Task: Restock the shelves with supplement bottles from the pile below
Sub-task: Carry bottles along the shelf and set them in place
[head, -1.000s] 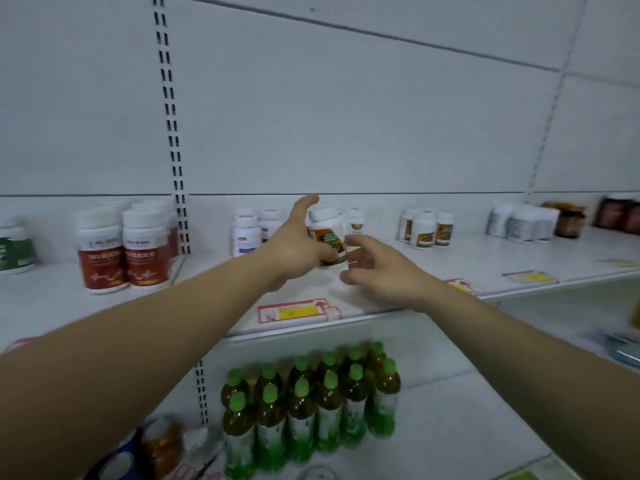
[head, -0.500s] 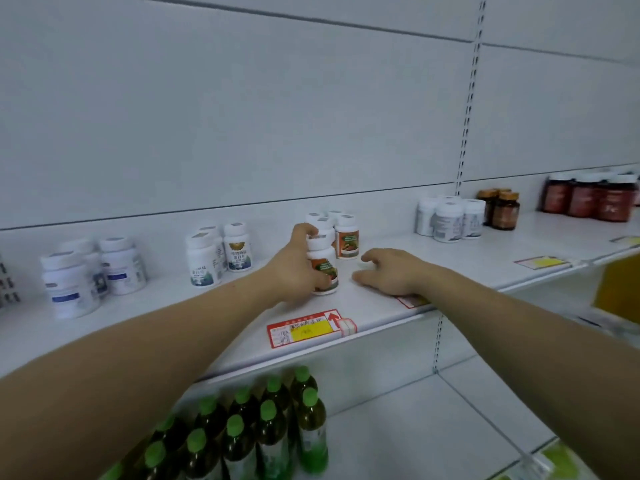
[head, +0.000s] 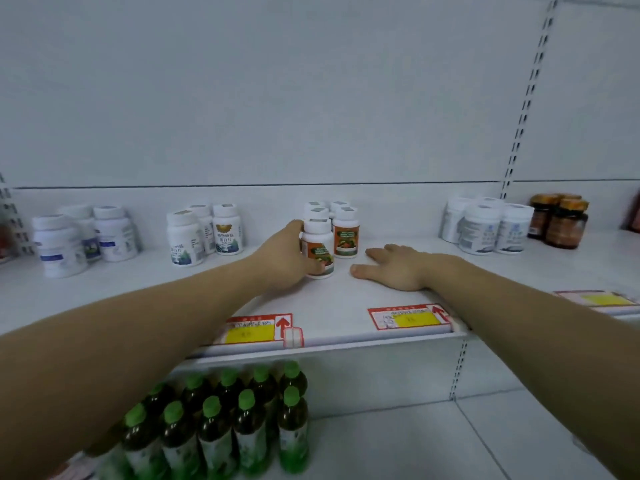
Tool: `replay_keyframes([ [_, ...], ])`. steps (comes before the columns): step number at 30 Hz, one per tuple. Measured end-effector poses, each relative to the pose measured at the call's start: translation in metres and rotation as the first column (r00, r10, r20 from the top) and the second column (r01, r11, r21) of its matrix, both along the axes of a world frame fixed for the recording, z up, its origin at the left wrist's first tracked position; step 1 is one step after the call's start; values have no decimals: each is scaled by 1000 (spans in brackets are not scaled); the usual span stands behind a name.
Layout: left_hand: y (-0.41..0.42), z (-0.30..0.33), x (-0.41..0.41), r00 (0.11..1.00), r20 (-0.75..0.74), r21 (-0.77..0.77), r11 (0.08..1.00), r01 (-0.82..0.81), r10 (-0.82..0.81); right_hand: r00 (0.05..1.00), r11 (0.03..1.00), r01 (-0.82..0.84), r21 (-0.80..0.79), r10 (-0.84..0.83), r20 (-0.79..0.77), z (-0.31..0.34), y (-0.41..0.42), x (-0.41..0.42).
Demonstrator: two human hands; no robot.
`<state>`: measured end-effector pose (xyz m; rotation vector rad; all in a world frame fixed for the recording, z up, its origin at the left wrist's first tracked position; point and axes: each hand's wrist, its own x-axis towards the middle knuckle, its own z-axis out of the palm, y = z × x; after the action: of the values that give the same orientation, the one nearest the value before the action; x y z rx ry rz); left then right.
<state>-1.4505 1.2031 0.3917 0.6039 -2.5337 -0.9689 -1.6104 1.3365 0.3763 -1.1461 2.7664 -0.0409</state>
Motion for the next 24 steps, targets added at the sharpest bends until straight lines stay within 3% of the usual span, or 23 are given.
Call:
replay_keyframes([
  [15,26,-3,-20,974,28,-60,973,-224,226,999,997,-38,-68,36,-25,-6,0,-8],
  [20,17,10,1,967,99,7,972,-237,235,998,932,-53,-358,56,-3,19,0,-2],
  [24,5,23,48,954,164,-143,963,-230,253,978,859,-207,-469,171,-119,68,-19,26],
])
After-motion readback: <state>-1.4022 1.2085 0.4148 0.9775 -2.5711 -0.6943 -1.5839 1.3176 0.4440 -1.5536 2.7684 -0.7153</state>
